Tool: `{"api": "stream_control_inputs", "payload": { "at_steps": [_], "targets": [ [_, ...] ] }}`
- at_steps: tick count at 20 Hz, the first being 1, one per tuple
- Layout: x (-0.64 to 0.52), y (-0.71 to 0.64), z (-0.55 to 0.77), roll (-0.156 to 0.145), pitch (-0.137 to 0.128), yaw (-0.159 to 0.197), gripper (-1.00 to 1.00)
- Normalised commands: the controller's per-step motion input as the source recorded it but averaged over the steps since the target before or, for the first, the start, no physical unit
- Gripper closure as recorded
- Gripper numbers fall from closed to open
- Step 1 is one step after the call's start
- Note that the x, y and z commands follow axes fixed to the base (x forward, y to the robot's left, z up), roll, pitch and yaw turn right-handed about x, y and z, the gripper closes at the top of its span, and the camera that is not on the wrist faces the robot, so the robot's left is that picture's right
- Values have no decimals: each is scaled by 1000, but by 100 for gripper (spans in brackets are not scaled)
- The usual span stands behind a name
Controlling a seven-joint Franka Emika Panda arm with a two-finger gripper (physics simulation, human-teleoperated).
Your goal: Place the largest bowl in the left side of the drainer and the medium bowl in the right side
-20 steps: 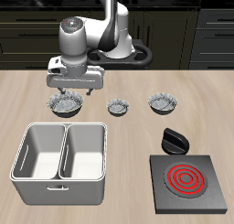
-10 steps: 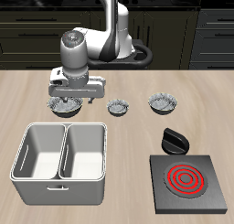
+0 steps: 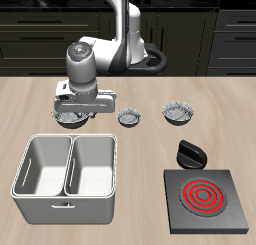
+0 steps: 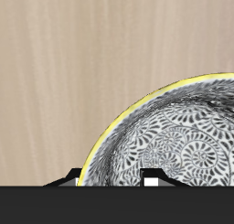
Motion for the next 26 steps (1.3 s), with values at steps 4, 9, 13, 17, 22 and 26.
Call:
{"api": "stream_control_inputs", "payload": {
  "at_steps": [4,9,13,17,22,26],
  "targets": [
    [2,-38,145,-9,-19,0,100],
    [23,-2,110,0,-19,2,100],
    [-4,131,322,13,-37,-14,100],
    [-30,199,405,39,-59,-1,100],
    [-36,179,448,23,-68,-9,100],
    [12,98,457,-10,-60,8,100]
  ]
}}
